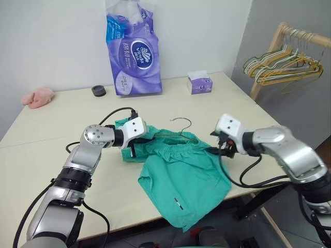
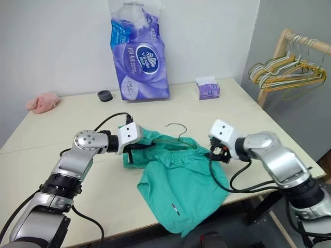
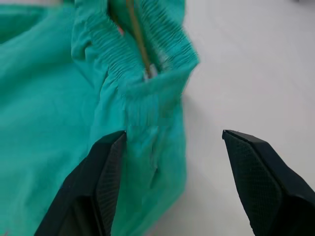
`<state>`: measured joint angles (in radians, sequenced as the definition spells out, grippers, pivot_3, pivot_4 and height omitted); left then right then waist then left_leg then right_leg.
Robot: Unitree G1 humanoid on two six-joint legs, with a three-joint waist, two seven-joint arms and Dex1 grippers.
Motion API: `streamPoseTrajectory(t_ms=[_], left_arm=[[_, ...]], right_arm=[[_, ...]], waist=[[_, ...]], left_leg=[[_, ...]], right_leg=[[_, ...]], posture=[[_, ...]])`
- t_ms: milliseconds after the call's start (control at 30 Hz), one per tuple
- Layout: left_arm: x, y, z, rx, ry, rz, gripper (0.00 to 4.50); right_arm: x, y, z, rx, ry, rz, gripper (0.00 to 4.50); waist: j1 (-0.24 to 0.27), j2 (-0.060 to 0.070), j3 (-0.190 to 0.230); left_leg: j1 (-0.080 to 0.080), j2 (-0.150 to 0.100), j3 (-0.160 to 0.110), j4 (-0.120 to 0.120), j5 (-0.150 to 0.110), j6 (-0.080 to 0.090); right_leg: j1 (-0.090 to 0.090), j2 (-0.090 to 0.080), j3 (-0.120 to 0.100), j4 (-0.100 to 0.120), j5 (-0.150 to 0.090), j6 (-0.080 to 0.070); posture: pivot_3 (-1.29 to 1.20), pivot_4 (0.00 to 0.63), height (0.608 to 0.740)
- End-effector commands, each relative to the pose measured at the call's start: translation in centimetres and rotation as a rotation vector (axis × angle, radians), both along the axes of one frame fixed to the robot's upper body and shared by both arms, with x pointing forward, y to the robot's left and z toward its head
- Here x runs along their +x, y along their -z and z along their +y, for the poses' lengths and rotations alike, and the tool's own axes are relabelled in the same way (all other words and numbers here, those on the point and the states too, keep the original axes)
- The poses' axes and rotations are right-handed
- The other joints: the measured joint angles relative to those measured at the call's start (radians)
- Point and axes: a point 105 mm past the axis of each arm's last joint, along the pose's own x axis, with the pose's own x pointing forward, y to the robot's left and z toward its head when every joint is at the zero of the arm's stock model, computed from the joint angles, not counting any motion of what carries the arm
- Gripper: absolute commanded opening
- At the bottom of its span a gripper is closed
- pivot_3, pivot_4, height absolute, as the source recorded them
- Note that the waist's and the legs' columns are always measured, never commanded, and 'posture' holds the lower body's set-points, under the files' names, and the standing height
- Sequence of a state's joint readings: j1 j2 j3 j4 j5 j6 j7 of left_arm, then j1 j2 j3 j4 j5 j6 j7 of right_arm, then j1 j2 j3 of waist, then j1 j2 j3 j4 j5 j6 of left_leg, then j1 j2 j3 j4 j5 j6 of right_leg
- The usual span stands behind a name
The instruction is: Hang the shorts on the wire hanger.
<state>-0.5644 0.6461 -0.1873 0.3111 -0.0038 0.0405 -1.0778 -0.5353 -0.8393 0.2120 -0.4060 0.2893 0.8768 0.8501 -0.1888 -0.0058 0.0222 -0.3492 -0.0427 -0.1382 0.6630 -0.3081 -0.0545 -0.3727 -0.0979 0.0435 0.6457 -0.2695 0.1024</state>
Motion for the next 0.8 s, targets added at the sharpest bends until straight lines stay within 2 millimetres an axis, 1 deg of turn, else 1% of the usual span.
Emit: streamPoseTrajectory(t_ms=[33,67,133,233,333,467,567,733,767,800], left_arm=[[0.1,-1.9,-0.2,-0.030,0.006,-0.065,0.00],[0.1,-2.0,-0.4,-0.034,0.008,-0.064,0.00],[0.1,-2.0,-0.6,-0.041,0.011,-0.064,0.00],[0.1,-2.1,-0.9,-0.044,0.016,-0.063,0.00],[0.1,-2.2,-1.1,-0.048,0.025,-0.062,0.00],[0.1,-2.4,-1.2,-0.053,0.029,-0.060,0.00],[-0.1,-2.6,-1.4,-0.066,0.035,-0.057,0.00],[-0.2,-2.8,-1.5,-0.077,0.037,-0.052,0.00],[-0.3,-2.8,-1.5,-0.080,0.038,-0.052,0.00],[-0.4,-2.9,-1.5,-0.086,0.037,-0.049,0.00]], right_arm=[[-1.9,-0.5,0.7,0.027,-0.046,0.020,4.47],[-2.3,-0.1,1.2,0.035,-0.039,0.020,4.47],[-2.4,0.7,1.7,0.041,0.005,0.019,4.47],[-1.4,2.4,1.5,-0.004,0.054,0.005,4.47],[0.1,3.3,1.3,-0.039,0.076,-0.012,4.47],[1.0,4.4,1.7,-0.078,0.024,0.011,4.47],[1.6,5.6,2.7,-0.094,-0.038,0.060,4.47],[2.7,6.1,3.5,-0.098,-0.091,0.092,4.47],[2.9,6.1,3.6,-0.118,-0.111,0.093,4.09],[3.2,6.0,3.7,-0.118,-0.117,0.096,3.89]], waist=[[0.000,0.000,0.000],[0.000,0.000,0.000],[-0.002,0.000,0.000],[-0.005,0.000,0.000],[-0.005,0.000,0.000],[-0.006,0.000,0.000],[-0.008,0.000,0.000],[-0.008,0.000,0.000],[-0.008,0.000,0.000],[-0.008,0.000,0.000]], left_leg=[[0.000,0.000,0.000,0.000,0.000,0.000],[0.000,0.000,0.000,0.000,0.000,0.000],[0.000,0.001,0.000,0.000,0.000,0.000],[0.000,0.001,0.001,0.000,0.000,0.000],[0.000,0.000,0.001,0.000,0.000,0.000],[0.000,0.000,0.001,0.000,0.000,0.000],[0.001,0.001,0.001,0.000,0.000,0.000],[0.001,0.000,0.001,0.000,0.000,0.000],[0.001,0.000,0.001,0.000,0.000,0.000],[0.001,0.000,0.001,0.000,0.000,0.000]], right_leg=[[0.000,0.000,0.000,0.000,0.000,0.000],[0.000,0.000,0.000,0.000,0.000,0.000],[0.000,0.001,0.000,0.001,0.000,0.000],[0.000,0.001,0.001,0.001,0.000,0.000],[0.000,0.001,0.001,0.000,0.000,0.000],[0.000,0.001,0.001,0.000,0.000,0.000],[0.000,0.001,0.001,0.000,0.000,0.000],[0.000,0.001,0.001,0.000,0.000,0.000],[0.000,0.001,0.001,0.000,0.000,0.000],[0.000,0.001,0.001,0.000,0.000,0.000]], posture=[[-0.20,0.000,0.740],[-0.20,0.000,0.740],[-0.20,0.000,0.740],[-0.21,0.000,0.740],[-0.21,0.000,0.740],[-0.20,0.000,0.740],[-0.20,0.000,0.740],[-0.20,0.000,0.740],[-0.20,0.000,0.740],[-0.19,0.000,0.740]])
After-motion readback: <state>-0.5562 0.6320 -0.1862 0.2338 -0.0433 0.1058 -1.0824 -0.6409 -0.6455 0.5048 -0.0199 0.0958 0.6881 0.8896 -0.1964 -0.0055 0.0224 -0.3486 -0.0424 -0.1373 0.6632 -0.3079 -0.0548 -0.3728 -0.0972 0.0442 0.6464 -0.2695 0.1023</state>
